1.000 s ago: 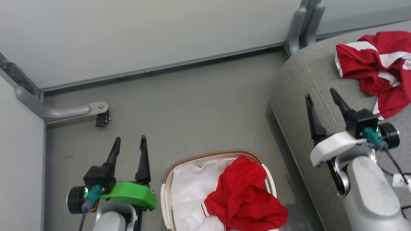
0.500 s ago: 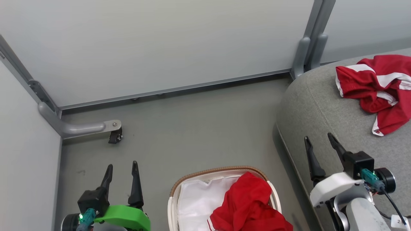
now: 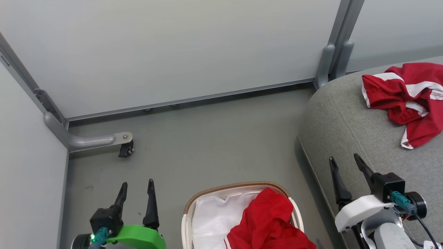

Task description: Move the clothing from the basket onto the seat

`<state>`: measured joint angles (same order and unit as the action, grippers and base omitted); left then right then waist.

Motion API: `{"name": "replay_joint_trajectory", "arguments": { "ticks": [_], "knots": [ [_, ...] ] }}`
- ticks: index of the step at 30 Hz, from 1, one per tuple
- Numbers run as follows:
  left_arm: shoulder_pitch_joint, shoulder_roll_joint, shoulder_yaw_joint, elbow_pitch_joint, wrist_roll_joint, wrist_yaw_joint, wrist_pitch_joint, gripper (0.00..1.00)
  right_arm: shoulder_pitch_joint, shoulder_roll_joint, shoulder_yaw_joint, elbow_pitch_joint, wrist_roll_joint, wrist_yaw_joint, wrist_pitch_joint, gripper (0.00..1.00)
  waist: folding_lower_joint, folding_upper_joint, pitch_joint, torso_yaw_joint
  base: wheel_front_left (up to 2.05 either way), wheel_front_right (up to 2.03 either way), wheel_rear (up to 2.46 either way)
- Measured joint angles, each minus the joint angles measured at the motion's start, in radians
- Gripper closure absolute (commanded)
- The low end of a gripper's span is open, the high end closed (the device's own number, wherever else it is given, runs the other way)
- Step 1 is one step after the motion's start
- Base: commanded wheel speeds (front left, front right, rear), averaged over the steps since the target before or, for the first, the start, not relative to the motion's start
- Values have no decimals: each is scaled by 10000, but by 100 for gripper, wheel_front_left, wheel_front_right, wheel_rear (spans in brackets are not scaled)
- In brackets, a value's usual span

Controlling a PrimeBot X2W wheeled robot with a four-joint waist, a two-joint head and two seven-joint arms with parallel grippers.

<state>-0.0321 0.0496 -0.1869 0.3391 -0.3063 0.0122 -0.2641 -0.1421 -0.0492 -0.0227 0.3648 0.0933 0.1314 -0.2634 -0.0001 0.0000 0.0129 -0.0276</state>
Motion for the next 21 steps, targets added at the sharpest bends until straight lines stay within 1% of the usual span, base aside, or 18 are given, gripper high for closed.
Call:
{"name": "replay_joint_trajectory", "arguments": {
  "ticks": [21],
  "knots": [
    [-35,0,-163,40,-10,-29,0,0,-3,0,109,-107,-67,0,0,0,0,0,27,-111,0,0,0]
  ]
}}
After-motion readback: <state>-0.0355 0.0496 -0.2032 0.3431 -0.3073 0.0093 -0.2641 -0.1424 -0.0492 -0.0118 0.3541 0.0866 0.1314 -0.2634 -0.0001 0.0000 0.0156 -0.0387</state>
